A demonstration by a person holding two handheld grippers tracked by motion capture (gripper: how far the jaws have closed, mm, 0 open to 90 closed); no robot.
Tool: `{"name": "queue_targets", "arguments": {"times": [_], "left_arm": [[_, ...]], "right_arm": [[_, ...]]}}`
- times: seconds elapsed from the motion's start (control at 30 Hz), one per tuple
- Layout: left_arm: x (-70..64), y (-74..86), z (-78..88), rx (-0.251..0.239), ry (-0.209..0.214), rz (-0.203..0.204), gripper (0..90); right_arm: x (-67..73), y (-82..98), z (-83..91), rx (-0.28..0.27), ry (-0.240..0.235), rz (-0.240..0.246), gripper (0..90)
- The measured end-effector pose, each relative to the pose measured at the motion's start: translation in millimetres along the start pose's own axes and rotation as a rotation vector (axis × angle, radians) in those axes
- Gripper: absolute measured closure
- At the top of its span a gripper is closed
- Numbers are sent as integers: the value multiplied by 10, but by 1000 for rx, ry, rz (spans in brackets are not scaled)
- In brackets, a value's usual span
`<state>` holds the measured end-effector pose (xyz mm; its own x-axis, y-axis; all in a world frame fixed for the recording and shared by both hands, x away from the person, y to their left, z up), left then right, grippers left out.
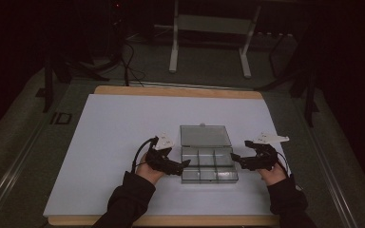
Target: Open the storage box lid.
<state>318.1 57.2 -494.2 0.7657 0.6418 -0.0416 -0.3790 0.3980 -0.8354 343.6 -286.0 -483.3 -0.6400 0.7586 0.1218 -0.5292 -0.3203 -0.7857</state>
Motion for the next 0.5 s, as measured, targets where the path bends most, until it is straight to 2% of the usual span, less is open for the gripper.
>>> {"name": "queue_targets", "arguments": {"times": [0.4,0.5], "left_arm": [[-64,139,173,1,-19,-13,26],[-61,209,228,4,-27,-3,26]], "right_arm": [[-34,153,195,-19,0,-16,154],[-36,236,260,-26,1,-19,154]]}}
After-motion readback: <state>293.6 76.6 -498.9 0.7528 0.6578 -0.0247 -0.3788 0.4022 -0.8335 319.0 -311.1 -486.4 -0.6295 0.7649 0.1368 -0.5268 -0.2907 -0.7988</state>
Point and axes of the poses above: each handheld gripper's, and its own axes: z roughly backward along the jaws, y roughly out of its underside, x roughly to its left, the point moved 1 cm from there along -z, roughly forward along the jaws, and after that the axes turned 5 degrees about -z, right-handed, at the moved point
